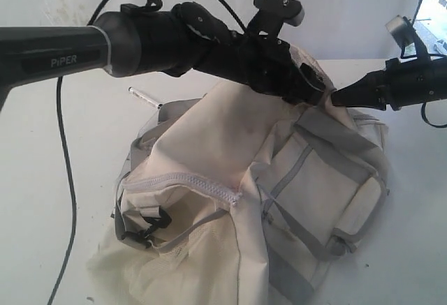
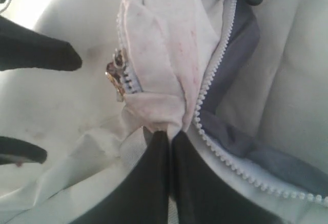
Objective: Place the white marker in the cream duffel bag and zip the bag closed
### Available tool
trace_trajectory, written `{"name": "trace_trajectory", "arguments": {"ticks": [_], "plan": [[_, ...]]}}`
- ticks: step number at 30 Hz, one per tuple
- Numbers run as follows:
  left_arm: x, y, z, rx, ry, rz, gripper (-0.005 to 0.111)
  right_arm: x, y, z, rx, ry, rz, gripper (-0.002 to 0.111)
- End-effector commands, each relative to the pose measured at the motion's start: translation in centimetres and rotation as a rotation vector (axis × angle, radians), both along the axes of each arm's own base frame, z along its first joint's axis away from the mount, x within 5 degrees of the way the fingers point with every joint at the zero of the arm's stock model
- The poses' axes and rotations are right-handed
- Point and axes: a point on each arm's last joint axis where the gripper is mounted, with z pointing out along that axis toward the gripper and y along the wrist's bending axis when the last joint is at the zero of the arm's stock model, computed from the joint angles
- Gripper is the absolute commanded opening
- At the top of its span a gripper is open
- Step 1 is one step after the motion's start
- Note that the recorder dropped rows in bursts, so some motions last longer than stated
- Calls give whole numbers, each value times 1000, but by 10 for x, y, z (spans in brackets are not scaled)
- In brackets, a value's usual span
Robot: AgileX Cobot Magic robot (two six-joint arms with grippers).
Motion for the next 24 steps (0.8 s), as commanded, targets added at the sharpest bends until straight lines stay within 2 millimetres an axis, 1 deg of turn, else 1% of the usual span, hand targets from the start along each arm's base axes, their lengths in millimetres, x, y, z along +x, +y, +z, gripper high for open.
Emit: {"name": "trace_trajectory", "arguments": {"ticks": [1, 4, 9, 11, 14, 16, 24], "plan": [[7, -3, -15, 11, -20, 28, 61, -2, 1, 7, 32, -7, 13, 0], [12, -4, -26, 17, -32, 68, 61, -2, 1, 8, 35, -8, 10, 0], [17, -3, -28, 9, -48, 107, 59, -1, 1, 8, 36, -8, 9, 0], [17, -3, -28, 9, -53, 115, 54, -1, 1, 8, 41, -9, 6, 0], [18, -3, -28, 7, -60, 125, 41, -1, 1, 8, 41, -9, 6, 0], [20, -2, -28, 2, -64, 137, 35, -1, 1, 8, 40, -12, 8, 0], [19, -6, -41, -18, 1, 148, 34, -1, 1, 8, 40, -12, 8, 0]]}}
